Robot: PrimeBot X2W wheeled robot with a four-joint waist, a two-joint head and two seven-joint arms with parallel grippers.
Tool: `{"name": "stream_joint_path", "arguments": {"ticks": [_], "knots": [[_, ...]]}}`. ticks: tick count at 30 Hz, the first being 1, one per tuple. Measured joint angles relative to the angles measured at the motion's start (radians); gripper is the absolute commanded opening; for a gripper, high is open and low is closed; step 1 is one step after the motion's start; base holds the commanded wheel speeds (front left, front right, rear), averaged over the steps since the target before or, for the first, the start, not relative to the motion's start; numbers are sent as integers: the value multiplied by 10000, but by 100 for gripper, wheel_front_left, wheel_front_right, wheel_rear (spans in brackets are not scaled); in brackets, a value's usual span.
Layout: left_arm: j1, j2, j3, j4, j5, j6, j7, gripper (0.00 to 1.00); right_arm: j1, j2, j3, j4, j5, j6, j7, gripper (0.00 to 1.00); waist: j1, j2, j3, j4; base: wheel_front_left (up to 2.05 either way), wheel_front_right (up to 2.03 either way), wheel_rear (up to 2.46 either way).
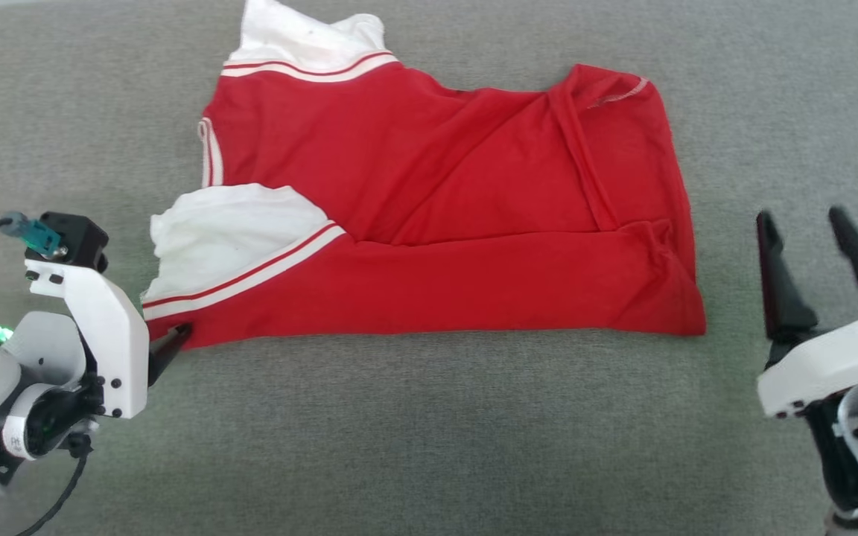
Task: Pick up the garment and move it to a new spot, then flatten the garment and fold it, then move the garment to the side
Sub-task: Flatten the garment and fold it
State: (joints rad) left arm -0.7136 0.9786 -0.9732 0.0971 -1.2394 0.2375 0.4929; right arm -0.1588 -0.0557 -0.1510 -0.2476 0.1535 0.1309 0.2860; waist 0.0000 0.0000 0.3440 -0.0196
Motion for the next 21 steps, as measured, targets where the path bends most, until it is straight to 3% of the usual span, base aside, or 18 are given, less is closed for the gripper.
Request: {"name": "stream_joint_path", "arguments": {"ticks": [5, 6, 7, 21], "knots": [[-47, -518, -92, 1057, -36, -221, 23, 100, 433, 23, 332, 163, 330, -2, 794, 100, 0, 0, 82, -176, 0, 0, 0], [-95, -614, -100, 1244, -88, -311, 105, 43, 512, 21, 408, 207, 385, -2, 1030, 100, 0, 0, 90, -192, 0, 0, 0], [-160, -679, -123, 1411, -107, -382, 180, 0, 553, 21, 466, 240, 491, -2, 1287, 100, 0, 0, 94, -205, 0, 0, 0], [-659, -1607, -238, 2364, -82, -1118, 174, 0, 135, -669, 823, 880, 1018, -2, 4696, 100, 0, 0, 183, 237, 0, 0, 0]]}}
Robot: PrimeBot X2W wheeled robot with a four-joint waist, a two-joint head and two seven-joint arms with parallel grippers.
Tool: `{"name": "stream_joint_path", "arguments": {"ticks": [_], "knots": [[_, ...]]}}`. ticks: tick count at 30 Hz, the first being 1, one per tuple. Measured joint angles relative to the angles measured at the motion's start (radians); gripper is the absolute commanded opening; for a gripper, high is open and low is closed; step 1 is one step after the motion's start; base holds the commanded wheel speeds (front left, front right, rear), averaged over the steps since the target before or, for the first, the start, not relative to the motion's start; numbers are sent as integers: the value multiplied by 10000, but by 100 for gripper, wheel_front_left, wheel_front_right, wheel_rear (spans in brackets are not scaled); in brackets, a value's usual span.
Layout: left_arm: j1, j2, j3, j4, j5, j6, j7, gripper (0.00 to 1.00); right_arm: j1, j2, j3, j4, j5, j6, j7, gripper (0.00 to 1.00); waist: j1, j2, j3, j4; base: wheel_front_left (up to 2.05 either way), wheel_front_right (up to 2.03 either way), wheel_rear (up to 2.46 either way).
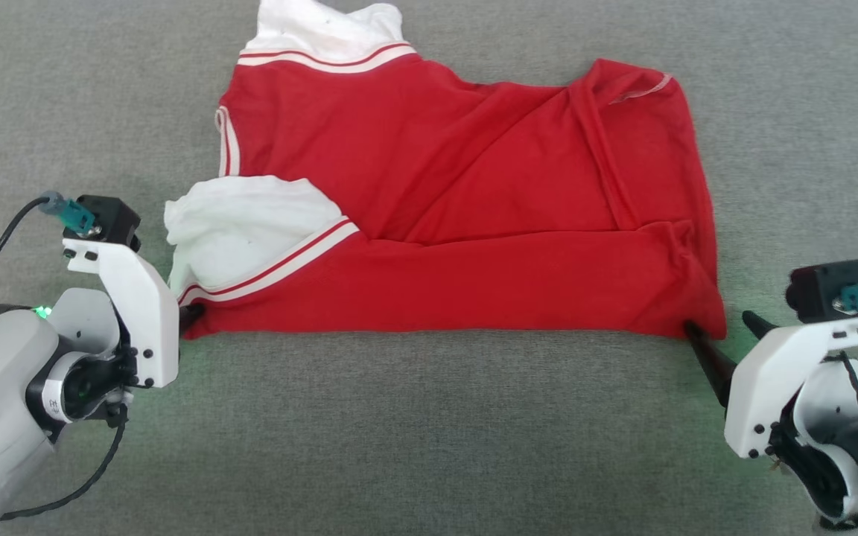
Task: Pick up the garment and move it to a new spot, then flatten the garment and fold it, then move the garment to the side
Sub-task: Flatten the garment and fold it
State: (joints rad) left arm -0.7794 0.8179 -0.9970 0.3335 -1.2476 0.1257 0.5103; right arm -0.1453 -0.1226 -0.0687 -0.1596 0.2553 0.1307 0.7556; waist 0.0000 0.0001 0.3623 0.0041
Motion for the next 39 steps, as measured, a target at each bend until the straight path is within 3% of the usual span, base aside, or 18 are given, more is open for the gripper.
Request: {"name": "stream_joint_path", "arguments": {"ticks": [7, 9, 17, 23, 28, 39], "knots": [[-194, -280, -17, 136, 59, -205, -44, 0, -761, -355, 280, 1106, 267, 0, 1308, 100, 0, 0, 160, 293, 0, 0, 0], [-221, -343, -19, 196, 63, -244, -79, 0, -1001, -464, 389, 1373, 412, -2, 1668, 0, 0, 0, 184, 362, 0, 0, 0], [-293, -449, 13, 309, -33, -286, -86, 0, -1514, -840, 385, 1613, 746, 4, 2357, 0, 0, 0, 131, 529, 0, 0, 0], [-84, -21, 61, -341, -205, -31, 182, 0, -1511, -1197, 190, 1001, 1198, 2, 3093, 0, 0, 0, -41, 588, 0, 0, 0], [120, 746, 211, -1547, -368, 556, 328, 0, -1317, -1492, -84, 35, 1455, 4, 3822, 0, 0, -1, -150, 651, 0, 0, 0], [1148, 2284, 378, -4681, -660, 2326, 527, 0, -349, -1664, -1120, -1918, 1662, 4, 5131, 0, 0, -1, -88, 668, 0, 0, 0]]}}
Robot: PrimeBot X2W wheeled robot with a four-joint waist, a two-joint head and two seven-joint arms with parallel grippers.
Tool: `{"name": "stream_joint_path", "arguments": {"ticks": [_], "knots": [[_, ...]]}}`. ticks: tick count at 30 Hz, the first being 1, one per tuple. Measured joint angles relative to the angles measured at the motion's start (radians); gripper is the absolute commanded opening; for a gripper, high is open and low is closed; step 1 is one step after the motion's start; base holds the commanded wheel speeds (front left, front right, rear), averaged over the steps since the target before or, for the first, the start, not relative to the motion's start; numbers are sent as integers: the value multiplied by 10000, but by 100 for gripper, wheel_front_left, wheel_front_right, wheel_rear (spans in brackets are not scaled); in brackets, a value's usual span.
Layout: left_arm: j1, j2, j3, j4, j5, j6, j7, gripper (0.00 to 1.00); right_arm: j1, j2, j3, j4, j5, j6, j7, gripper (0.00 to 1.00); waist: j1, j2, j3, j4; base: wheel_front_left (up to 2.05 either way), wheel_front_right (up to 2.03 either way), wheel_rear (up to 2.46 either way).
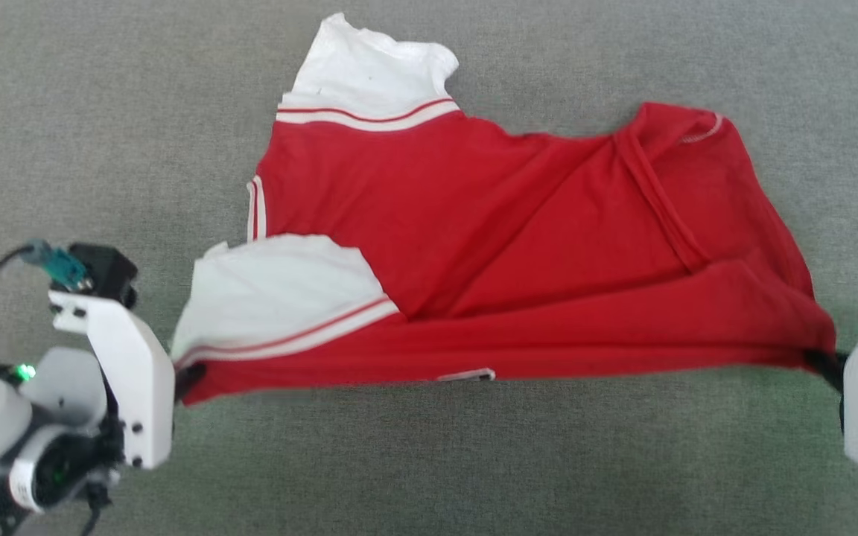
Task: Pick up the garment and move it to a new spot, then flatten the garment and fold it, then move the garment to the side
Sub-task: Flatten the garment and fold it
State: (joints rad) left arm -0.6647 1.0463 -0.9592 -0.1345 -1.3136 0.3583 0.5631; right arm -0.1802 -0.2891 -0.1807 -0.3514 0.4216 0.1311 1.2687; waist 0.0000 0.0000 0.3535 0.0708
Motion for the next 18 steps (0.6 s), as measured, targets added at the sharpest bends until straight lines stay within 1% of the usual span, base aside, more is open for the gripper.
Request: {"name": "stream_joint_path", "arguments": {"ticks": [2, 5, 8, 10, 11, 12, 13, 14, 15, 16, 17, 18], "knots": [[264, 115, -42, -405, -77, 221, -46, 0, 339, 153, -207, -138, 40, 0, 117, 0, 0, 0, 48, -13, 0, 0, 0], [605, 138, -142, -610, -151, 391, -140, 0, 852, 380, -324, -211, 42, 0, 107, 0, 0, 0, 122, -30, 0, 0, 0], [802, -54, -270, -370, -286, 376, -178, 0, 1220, 665, -303, 73, 6, 0, -61, 0, 0, 0, 191, -53, 0, 0, 0], [904, -270, -324, -2, -433, 278, -159, 0, 1332, 840, -240, 366, -35, -2, -336, 0, 0, 0, 229, -84, 0, 0, 0], [928, -382, -374, 232, -437, 184, -159, 5, 1339, 895, -169, 550, -105, -2, -460, 0, 0, 1, 242, -103, 0, 0, 0], [933, -506, -395, 479, -445, 98, -157, 24, 1339, 926, -84, 713, -146, -2, -640, 0, 0, 0, 251, -121, 0, 0, 0], [931, -629, -389, 713, -518, 27, -130, 32, 1337, 945, -33, 903, -205, -2, -782, 0, 0, 0, 254, -141, 0, 0, 0], [926, -721, -399, 924, -529, -59, -94, 45, 1325, 968, 46, 1068, -226, -2, -911, 0, 0, 1, 252, -164, 0, 0, 0], [909, -777, -405, 1114, -554, -159, -82, 67, 1314, 972, 117, 1210, -245, -2, -1032, 26, 0, 1, 244, -192, 0, 0, 0], [875, -846, -393, 1271, -596, -245, -73, 100, 1284, 974, 167, 1327, -249, -2, -1189, 53, 0, 0, 235, -220, 0, 0, 0], [828, -905, -385, 1407, -600, -339, -71, 100, 1285, 972, 215, 1415, -249, -2, -1361, 98, 0, 1, 218, -243, 0, 0, 0], [790, -941, -368, 1492, -602, -414, -73, 100, 1276, 943, 314, 1484, -251, -2, -1507, 100, 0, 1, 202, -271, 0, 0, 0]]}}
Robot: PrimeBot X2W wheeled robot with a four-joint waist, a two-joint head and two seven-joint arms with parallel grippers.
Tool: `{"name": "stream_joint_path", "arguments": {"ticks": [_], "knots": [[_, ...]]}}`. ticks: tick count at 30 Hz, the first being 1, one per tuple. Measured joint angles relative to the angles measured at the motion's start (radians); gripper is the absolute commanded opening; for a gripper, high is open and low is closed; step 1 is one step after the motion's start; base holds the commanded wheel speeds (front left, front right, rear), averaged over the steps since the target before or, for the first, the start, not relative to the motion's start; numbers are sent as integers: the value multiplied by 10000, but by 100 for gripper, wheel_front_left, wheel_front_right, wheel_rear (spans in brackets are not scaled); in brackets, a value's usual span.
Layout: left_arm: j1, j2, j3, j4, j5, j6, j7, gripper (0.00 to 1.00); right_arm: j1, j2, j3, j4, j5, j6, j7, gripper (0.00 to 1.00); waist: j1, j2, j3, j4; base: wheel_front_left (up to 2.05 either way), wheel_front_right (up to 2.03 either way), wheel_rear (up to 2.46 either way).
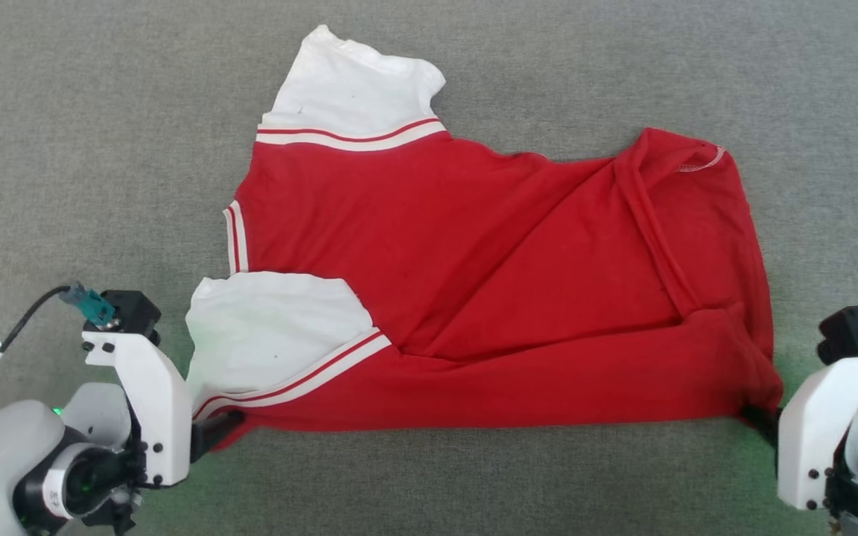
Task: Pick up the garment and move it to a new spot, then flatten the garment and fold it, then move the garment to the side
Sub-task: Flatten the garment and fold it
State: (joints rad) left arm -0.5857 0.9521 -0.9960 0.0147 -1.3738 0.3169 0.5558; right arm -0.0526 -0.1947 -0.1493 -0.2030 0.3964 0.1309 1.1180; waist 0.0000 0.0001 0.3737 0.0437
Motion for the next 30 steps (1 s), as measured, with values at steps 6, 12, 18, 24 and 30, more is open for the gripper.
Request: {"name": "stream_joint_path", "arguments": {"ticks": [6, 12, 18, 24, 30], "knots": [[-503, 591, 282, -123, 295, -50, -63, 100, -29, -182, 299, -297, 31, 2, -1039, 100, 0, -1, -149, -226, 0, 0, 0], [-1159, 1220, 627, -673, 593, 13, 105, 100, -195, 65, 270, -1129, 73, 0, -2197, 100, 0, 0, -246, -562, 0, 0, 0], [-2183, 1455, 871, -608, 1177, -240, 349, 100, -543, 291, 552, -1561, -196, -2, -3986, 100, 0, -1, -242, -1058, 0, 0, 0], [-3564, 917, 1055, 382, 1732, -1099, 493, 100, -1103, 662, 872, -1404, -585, -2, -6328, 100, 0, 0, -68, -1677, 0, 0, 0], [-5001, 286, 1072, 2236, 2336, -2048, 690, 100, -1671, 924, 1521, -780, -963, -2, -8284, 100, 0, 0, 262, -2388, 0, 0, 0]]}}
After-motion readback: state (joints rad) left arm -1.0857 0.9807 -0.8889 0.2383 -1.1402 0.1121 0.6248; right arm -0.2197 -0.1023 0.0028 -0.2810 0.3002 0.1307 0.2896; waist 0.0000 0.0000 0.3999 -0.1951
